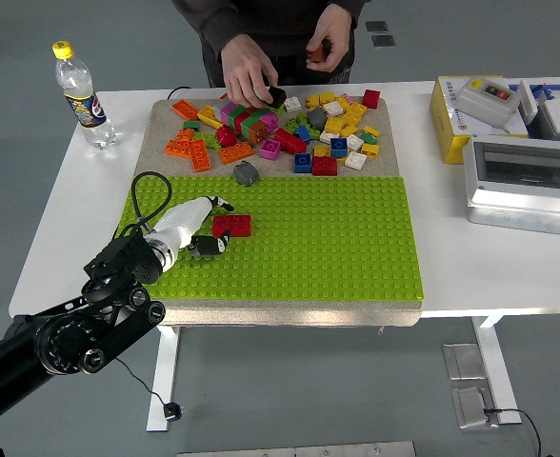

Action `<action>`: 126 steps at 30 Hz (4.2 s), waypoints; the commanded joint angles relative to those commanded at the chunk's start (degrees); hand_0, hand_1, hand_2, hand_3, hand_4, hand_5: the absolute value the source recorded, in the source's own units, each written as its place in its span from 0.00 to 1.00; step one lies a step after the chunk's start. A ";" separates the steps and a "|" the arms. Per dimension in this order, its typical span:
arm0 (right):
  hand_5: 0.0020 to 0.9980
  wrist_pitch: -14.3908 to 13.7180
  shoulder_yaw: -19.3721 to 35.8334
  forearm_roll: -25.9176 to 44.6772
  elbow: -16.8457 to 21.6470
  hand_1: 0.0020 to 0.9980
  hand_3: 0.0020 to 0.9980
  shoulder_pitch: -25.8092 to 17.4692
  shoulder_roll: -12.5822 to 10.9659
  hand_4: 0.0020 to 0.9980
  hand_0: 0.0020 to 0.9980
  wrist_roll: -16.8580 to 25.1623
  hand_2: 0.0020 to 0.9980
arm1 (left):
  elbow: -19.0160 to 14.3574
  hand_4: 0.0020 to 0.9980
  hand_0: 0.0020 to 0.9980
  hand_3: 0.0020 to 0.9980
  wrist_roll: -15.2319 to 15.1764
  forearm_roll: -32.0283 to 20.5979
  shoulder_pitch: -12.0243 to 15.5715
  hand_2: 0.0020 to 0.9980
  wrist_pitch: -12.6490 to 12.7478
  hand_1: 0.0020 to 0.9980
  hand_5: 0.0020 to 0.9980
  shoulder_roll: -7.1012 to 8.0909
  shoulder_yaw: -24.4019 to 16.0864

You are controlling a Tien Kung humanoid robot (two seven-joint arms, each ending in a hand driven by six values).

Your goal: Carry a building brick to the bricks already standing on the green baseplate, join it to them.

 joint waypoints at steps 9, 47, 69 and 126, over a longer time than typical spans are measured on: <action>0.79 0.04 -0.24 0.18 -0.12 0.66 0.67 -0.13 -0.11 0.41 0.69 0.01 0.69 | -2.89 0.58 0.98 0.81 1.37 1.14 0.98 0.94 -1.85 0.94 0.20 0.81 -2.42; 0.79 -0.07 0.59 -0.63 -0.28 0.65 0.67 -0.10 -0.14 0.41 0.69 0.18 0.68 | -6.54 0.59 1.00 0.64 -1.52 0.67 2.29 0.94 0.70 0.94 0.76 2.08 -2.32; 0.79 0.06 1.49 -1.39 -0.18 0.65 0.67 -0.09 0.03 0.42 0.69 0.21 0.68 | -2.80 0.58 1.00 0.64 -2.79 0.96 1.15 0.92 1.98 0.93 0.77 1.14 1.49; 0.78 0.67 1.98 -1.60 -0.02 0.65 0.67 -0.25 0.20 0.43 0.69 0.47 0.69 | 2.34 0.59 1.00 0.64 -4.06 0.97 0.31 0.92 4.01 0.93 0.78 -0.53 4.22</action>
